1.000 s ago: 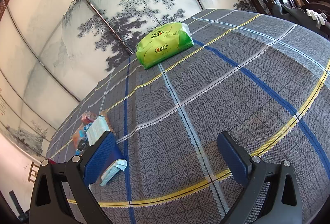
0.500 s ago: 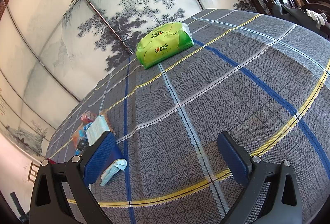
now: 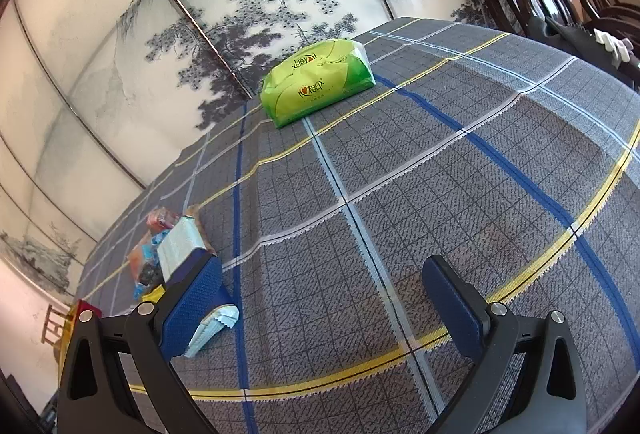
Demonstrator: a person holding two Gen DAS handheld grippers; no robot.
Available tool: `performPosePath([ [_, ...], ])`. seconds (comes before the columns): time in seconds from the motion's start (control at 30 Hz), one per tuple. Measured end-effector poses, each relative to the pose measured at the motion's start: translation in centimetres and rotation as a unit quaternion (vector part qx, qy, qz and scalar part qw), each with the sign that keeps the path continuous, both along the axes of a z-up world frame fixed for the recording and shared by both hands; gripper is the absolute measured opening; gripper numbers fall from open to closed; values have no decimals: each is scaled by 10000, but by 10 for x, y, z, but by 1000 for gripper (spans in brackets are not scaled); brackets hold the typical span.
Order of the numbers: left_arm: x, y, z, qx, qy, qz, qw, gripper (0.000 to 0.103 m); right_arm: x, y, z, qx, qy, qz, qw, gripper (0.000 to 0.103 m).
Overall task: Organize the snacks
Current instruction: 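Move the right gripper to the yellow-wrapped candy and grasp it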
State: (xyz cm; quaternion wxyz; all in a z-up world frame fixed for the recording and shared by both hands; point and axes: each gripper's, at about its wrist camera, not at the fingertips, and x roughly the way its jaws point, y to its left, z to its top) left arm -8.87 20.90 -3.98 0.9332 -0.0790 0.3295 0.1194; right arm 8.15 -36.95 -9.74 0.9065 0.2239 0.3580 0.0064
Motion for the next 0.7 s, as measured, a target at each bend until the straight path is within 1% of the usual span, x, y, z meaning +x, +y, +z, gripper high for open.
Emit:
performPosePath([
  [0.03, -7, 1, 5, -99, -202, 0, 9997, 84, -2, 7, 3, -256, 66, -40, 9996, 100],
  [0.07, -15, 3, 10, -169, -383, -18, 9991, 86, -6, 14, 7, -403, 41, -3, 9992, 100],
  [0.17, -35, 1, 21, -135, -740, -21, 9972, 88, -18, 49, 23, -637, -187, 447, 9968, 100],
  [0.23, -46, -2, 24, -73, -808, -71, 9967, 88, -24, 83, 34, -906, -348, 890, 9913, 100],
  [0.3, -56, -4, 25, -142, -850, -99, 9962, 88, -27, 119, 41, -1149, -439, 1408, 9824, 100],
  [0.4, -71, -9, 21, -361, -802, -138, 9960, 88, -23, 169, 39, -1454, -331, 2088, 9665, 100],
  [0.47, -78, -13, 16, -446, -756, -192, 9960, 88, -17, 188, 31, -1647, -242, 2201, 9612, 100],
  [0.53, -86, -18, 12, -397, -702, -252, 9964, 88, -9, 193, 25, -1515, -173, 2226, 9629, 99],
  [0.6, -91, -24, 6, -330, -646, -291, 9969, 88, 0, 195, 22, -1288, -115, 2255, 9656, 94],
  [0.63, -94, -26, 3, -350, -602, -309, 9971, 88, 4, 197, 20, -1223, -75, 2285, 9658, 86],
  [0.67, -97, -27, 0, -393, -566, -318, 9971, 88, 8, 198, 17, -1167, -14, 2319, 9657, 74],
  [0.7, -99, -28, -3, -437, -524, -330, 9971, 88, 12, 199, 14, -1175, 59, 2307, 9659, 68],
])
